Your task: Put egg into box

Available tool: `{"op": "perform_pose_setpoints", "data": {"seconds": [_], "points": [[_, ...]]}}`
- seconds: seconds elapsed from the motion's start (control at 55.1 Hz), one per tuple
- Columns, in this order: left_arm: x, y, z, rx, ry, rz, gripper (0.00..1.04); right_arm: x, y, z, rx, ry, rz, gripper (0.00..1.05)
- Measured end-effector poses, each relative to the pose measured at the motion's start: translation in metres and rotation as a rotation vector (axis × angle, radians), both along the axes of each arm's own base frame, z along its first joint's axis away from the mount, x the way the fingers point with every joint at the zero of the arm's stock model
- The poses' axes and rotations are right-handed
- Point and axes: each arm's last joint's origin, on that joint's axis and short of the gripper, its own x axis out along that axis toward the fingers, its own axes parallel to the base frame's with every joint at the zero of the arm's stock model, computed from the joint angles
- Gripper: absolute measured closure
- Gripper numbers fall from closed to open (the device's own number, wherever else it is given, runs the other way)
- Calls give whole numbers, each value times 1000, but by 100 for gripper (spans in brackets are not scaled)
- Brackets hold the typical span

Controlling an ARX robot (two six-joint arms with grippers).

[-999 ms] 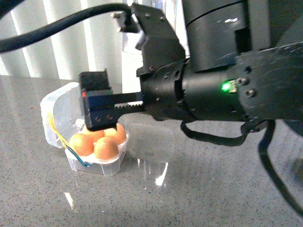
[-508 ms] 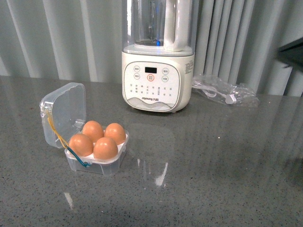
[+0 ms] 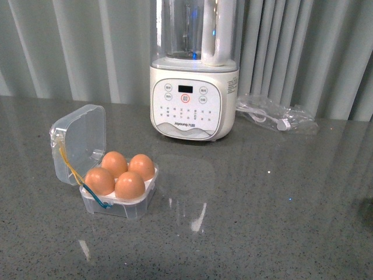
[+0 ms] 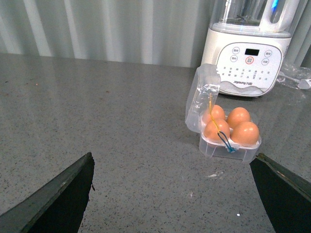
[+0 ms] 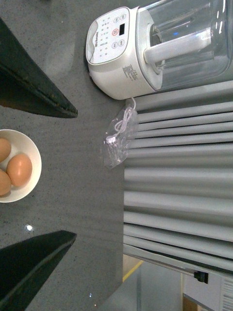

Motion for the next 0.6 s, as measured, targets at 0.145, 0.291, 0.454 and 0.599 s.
{"op": "perform_pose_setpoints", "data": {"seconds": [0.145, 0.291, 0.454, 0.599], "points": [[0, 0, 0, 0, 0, 0, 7, -3, 8, -26, -9, 7, 1, 70], [0, 0, 0, 0, 0, 0, 7, -5, 13, -47, -9, 19, 3, 94], [0, 0, 0, 0, 0, 0, 7, -8, 22, -61, -13, 13, -24, 102], [0, 0, 0, 0, 0, 0, 7, -11, 27, -72, -15, 15, 15, 102]]}}
